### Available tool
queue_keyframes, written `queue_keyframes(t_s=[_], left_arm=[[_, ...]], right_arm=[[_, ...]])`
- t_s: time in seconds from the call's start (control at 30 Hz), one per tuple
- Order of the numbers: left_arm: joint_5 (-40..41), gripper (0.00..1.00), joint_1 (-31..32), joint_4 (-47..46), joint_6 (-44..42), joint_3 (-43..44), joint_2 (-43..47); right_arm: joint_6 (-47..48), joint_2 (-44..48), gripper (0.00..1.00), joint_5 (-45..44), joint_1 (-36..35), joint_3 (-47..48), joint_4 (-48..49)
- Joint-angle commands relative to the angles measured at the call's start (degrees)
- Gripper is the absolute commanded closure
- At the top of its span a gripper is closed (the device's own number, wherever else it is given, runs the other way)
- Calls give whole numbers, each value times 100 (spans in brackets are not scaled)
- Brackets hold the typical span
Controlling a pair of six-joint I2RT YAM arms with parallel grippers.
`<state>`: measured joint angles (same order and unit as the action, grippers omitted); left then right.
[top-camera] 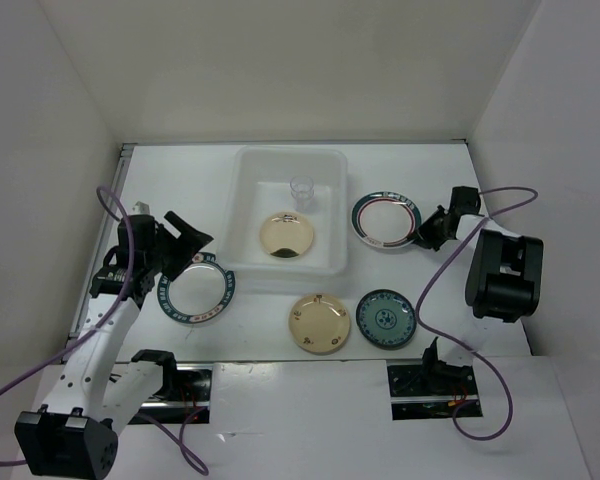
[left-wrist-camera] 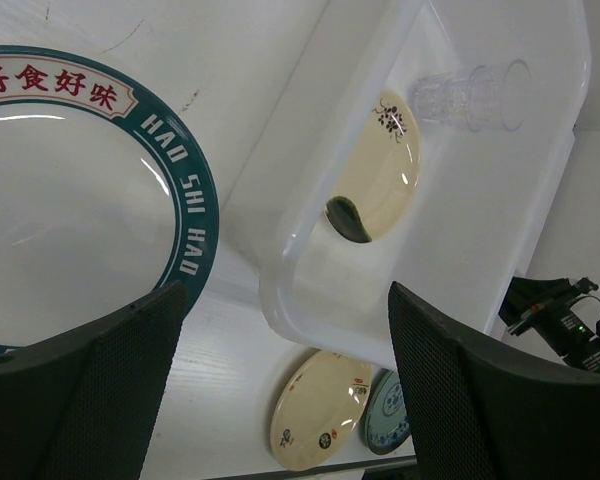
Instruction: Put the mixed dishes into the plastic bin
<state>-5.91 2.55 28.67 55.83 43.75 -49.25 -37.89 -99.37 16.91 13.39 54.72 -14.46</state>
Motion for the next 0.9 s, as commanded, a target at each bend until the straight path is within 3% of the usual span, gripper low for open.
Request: queue_keyframes(t_s=[0.0, 0.53, 0.7, 0.87], left_arm=[[-129, 11, -35, -177, 59, -42, 21], [-244, 11, -35, -124, -99, 11, -199], [-305, 11, 18, -124, -99, 11, -312], [-305, 11, 193, -177, -152, 11, -427]], right_arm=[[168, 724, 100, 84, 24, -110, 329], [62, 2448, 100, -48, 24, -15, 392], [115, 2783, 100, -126, 24, 890, 111], [360, 2783, 100, 795, -29, 1724, 40]])
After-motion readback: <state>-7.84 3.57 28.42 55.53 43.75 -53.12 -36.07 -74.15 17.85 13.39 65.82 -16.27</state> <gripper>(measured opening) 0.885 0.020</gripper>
